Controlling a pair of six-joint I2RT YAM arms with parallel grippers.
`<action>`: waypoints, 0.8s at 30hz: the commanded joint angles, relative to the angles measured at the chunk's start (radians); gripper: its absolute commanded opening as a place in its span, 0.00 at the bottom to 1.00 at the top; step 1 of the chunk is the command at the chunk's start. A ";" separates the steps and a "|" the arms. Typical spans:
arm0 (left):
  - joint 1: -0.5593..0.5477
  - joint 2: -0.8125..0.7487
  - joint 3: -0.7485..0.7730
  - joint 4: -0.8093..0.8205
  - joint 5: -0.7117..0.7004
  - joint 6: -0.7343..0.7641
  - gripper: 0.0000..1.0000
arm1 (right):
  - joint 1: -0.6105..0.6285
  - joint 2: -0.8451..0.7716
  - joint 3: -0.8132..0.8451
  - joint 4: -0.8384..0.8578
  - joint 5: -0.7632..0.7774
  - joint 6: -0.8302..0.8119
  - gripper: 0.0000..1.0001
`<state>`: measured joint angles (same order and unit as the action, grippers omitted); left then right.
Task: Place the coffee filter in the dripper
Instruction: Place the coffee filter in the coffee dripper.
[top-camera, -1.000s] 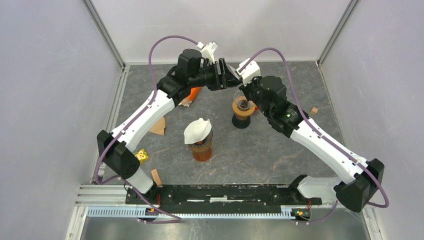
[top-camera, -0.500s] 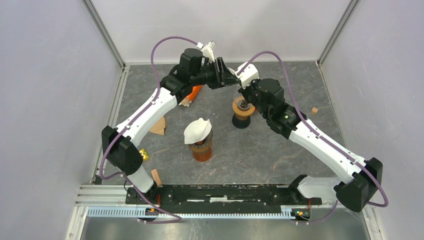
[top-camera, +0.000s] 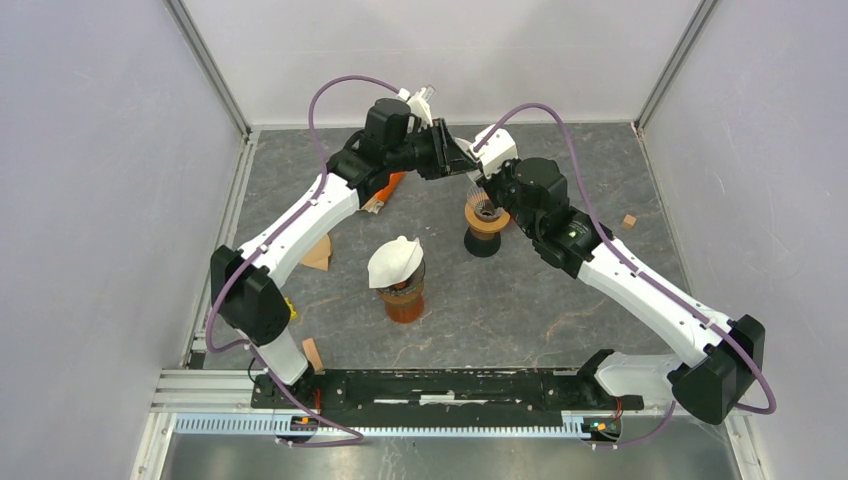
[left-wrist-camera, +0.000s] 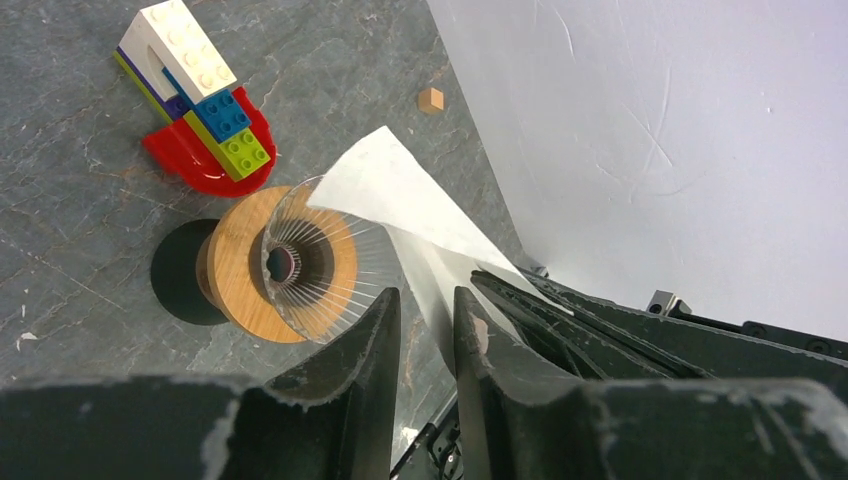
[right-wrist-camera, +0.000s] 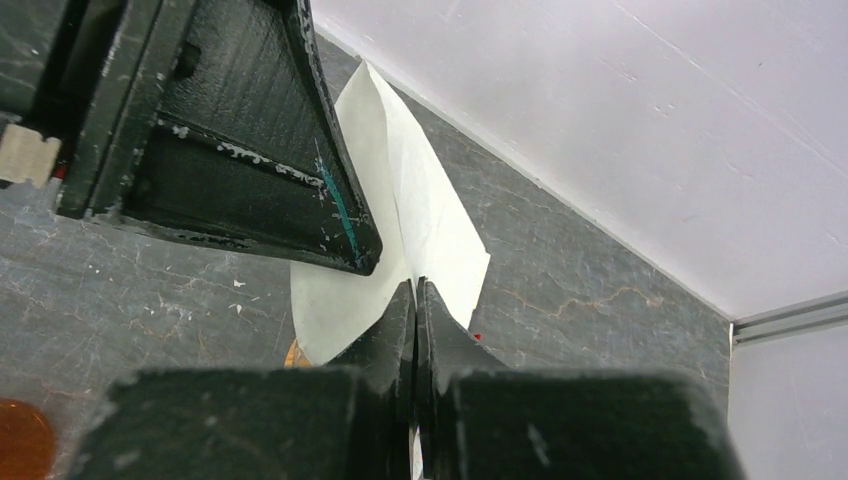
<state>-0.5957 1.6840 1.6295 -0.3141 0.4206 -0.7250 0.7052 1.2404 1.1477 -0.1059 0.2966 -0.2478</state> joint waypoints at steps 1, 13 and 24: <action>0.003 0.006 0.032 0.036 -0.002 -0.026 0.32 | 0.005 -0.012 0.002 0.035 -0.006 0.007 0.00; 0.001 0.015 0.029 0.067 0.019 -0.016 0.13 | 0.005 -0.001 -0.009 0.029 0.009 0.004 0.00; -0.006 -0.005 0.035 -0.031 -0.069 0.122 0.02 | 0.004 -0.002 -0.007 0.016 0.090 -0.039 0.00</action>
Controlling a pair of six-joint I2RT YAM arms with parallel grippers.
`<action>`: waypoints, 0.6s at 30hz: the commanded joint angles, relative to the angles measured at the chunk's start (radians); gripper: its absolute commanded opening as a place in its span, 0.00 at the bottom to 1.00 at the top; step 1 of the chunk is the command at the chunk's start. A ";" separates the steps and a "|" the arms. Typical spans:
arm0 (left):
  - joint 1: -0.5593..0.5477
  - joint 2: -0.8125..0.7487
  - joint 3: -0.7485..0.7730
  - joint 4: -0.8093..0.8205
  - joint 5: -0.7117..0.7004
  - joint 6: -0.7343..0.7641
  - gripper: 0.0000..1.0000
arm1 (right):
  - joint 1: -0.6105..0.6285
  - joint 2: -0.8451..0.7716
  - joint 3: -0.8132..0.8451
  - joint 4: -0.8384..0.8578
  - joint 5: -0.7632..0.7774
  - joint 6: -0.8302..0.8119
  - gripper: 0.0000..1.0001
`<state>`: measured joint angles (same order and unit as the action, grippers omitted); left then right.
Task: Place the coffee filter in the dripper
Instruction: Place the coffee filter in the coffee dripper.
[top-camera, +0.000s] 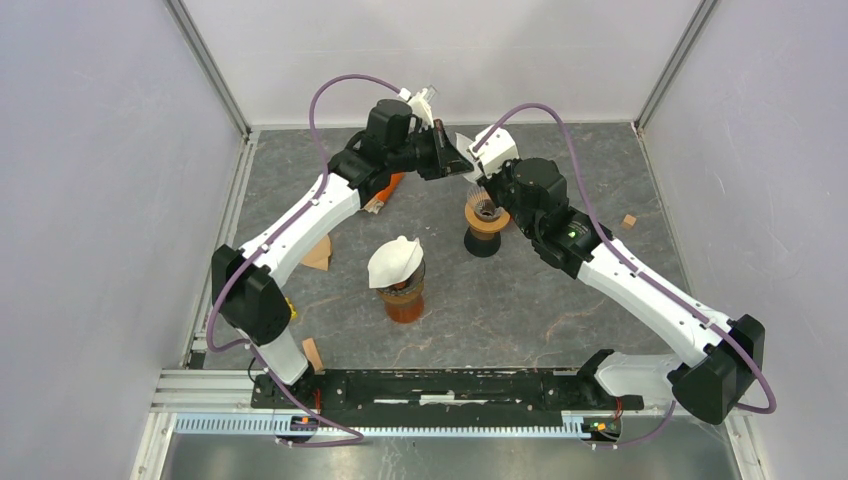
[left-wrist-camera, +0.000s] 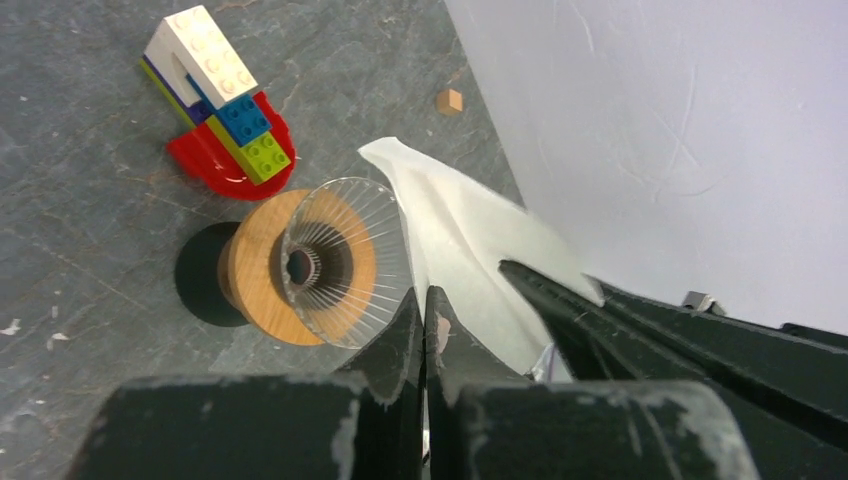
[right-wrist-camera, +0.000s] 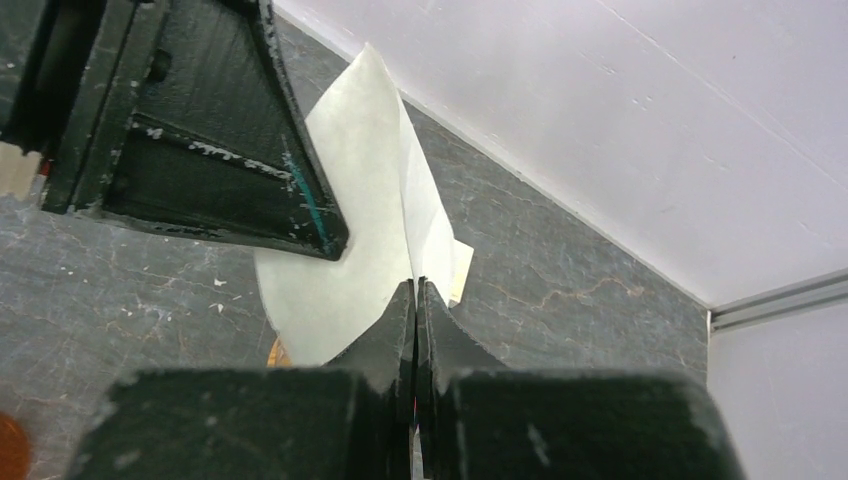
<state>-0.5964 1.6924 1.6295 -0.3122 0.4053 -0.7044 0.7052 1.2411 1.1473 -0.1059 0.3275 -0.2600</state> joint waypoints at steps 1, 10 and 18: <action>-0.008 -0.020 0.033 -0.044 -0.063 0.119 0.02 | 0.005 -0.008 -0.009 0.015 0.072 -0.034 0.00; -0.047 -0.055 0.007 -0.078 -0.071 0.217 0.02 | 0.005 -0.061 -0.072 0.014 0.080 -0.046 0.06; -0.076 -0.105 -0.059 -0.078 -0.071 0.241 0.02 | -0.009 -0.112 -0.116 -0.006 0.003 0.002 0.11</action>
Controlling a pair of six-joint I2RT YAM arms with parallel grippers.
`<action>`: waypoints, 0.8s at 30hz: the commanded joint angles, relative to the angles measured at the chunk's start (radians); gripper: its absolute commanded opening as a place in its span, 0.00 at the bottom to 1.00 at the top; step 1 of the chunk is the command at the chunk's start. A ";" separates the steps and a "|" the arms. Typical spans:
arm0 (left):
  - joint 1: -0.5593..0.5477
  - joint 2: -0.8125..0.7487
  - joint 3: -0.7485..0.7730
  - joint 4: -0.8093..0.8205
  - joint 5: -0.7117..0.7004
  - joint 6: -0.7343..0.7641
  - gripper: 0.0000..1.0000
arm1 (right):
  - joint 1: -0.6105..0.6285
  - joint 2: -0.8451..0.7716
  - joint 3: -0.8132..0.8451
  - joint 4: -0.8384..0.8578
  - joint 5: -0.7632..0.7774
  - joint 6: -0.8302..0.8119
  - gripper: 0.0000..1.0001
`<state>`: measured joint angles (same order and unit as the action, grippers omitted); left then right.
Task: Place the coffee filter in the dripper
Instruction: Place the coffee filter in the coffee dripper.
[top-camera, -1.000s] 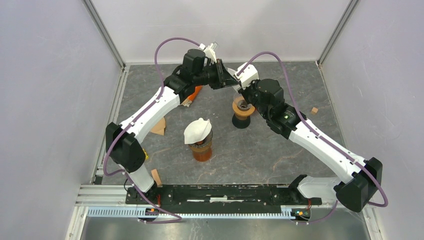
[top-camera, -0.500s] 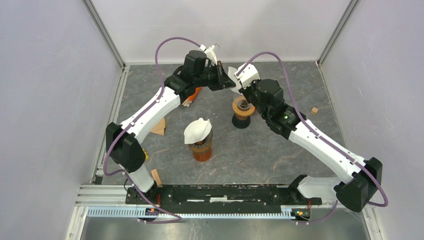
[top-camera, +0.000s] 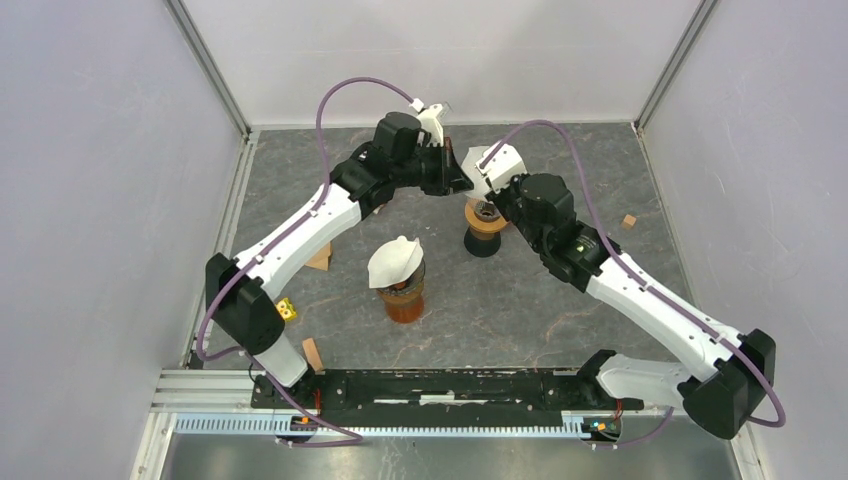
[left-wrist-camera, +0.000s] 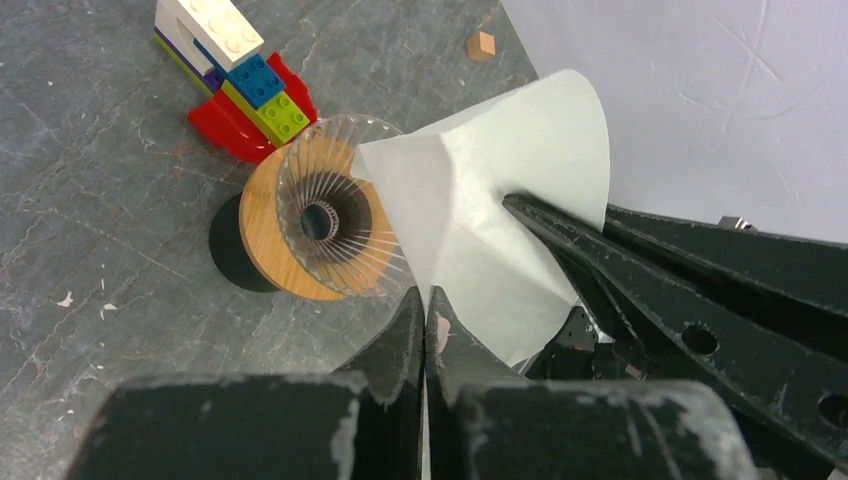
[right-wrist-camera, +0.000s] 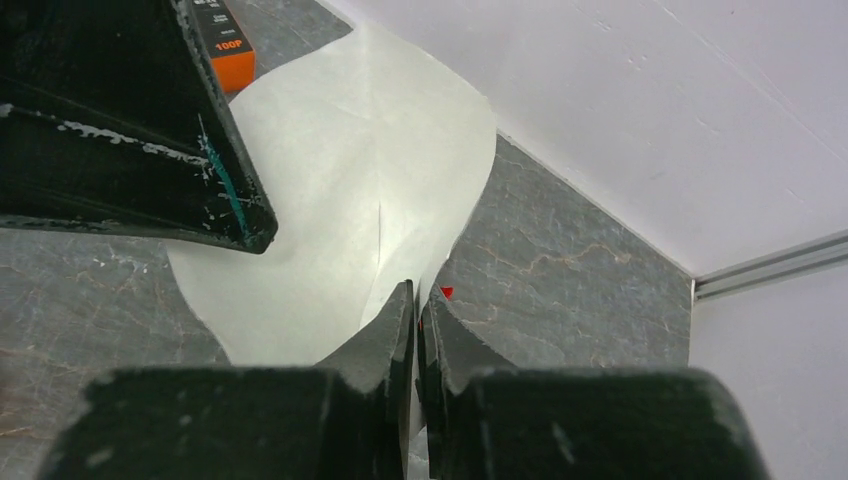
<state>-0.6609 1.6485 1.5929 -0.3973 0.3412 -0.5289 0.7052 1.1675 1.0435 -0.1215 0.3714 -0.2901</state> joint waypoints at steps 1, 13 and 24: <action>-0.014 -0.062 -0.027 0.009 -0.007 0.066 0.02 | -0.013 -0.040 -0.016 0.005 -0.057 0.039 0.11; -0.014 -0.026 -0.092 0.069 0.012 0.000 0.02 | -0.041 -0.042 -0.018 -0.040 -0.114 0.055 0.12; -0.014 0.021 -0.086 0.076 0.015 -0.005 0.02 | -0.053 0.029 0.002 -0.106 -0.125 0.054 0.12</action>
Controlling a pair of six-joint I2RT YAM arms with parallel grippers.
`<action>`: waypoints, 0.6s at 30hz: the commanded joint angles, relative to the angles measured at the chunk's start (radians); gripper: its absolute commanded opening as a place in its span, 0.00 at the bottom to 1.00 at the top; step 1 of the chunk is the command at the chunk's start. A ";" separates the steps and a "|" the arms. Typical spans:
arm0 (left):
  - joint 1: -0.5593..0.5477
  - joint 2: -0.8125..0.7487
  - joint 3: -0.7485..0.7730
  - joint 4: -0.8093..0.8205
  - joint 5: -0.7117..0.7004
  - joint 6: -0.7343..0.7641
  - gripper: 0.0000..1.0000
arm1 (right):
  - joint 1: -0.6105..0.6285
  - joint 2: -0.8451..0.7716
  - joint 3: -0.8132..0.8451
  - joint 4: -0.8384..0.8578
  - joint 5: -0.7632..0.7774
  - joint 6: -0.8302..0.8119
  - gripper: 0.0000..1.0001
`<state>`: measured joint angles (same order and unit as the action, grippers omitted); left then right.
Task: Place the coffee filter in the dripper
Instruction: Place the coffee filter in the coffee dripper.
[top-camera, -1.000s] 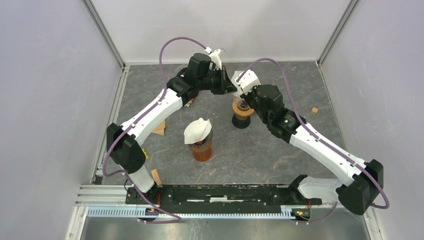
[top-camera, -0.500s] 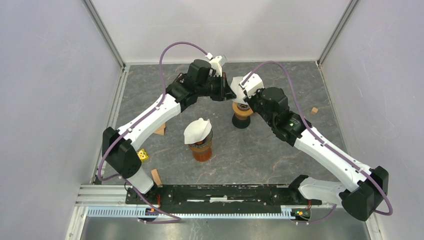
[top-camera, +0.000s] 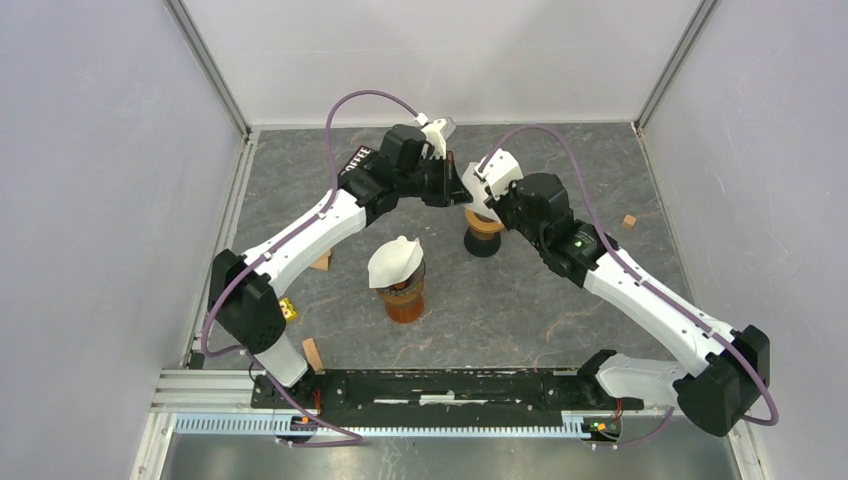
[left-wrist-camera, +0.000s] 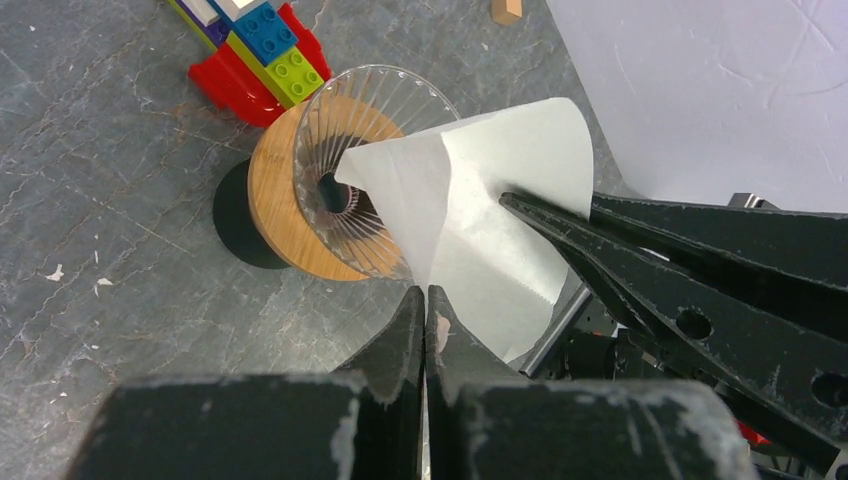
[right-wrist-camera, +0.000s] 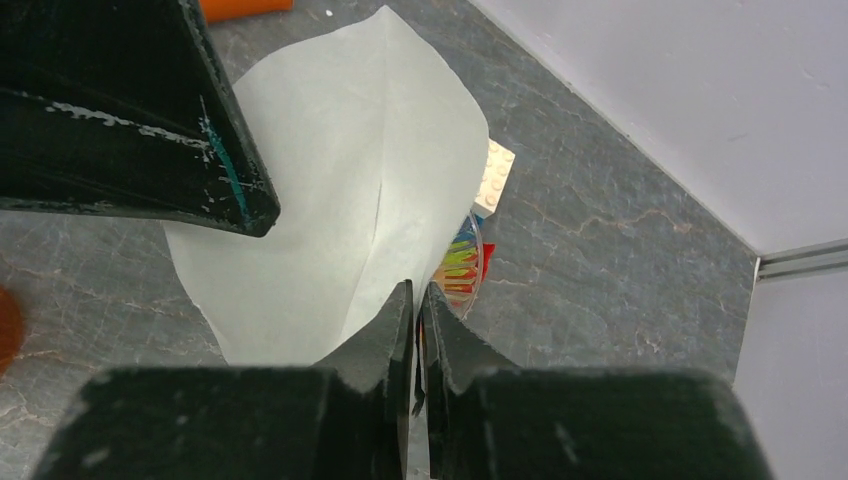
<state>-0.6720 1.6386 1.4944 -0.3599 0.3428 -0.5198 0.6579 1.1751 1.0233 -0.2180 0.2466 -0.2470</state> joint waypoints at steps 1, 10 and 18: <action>-0.003 0.042 0.019 0.035 0.014 -0.015 0.02 | -0.008 0.028 0.024 -0.013 0.004 0.012 0.11; -0.003 0.102 0.064 0.016 0.004 -0.002 0.05 | -0.014 0.061 0.063 -0.038 0.013 0.012 0.11; -0.003 0.094 0.076 0.005 -0.006 0.022 0.15 | -0.028 0.070 0.067 -0.050 0.008 0.015 0.15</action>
<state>-0.6720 1.7390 1.5230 -0.3649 0.3435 -0.5190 0.6403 1.2427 1.0443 -0.2726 0.2478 -0.2466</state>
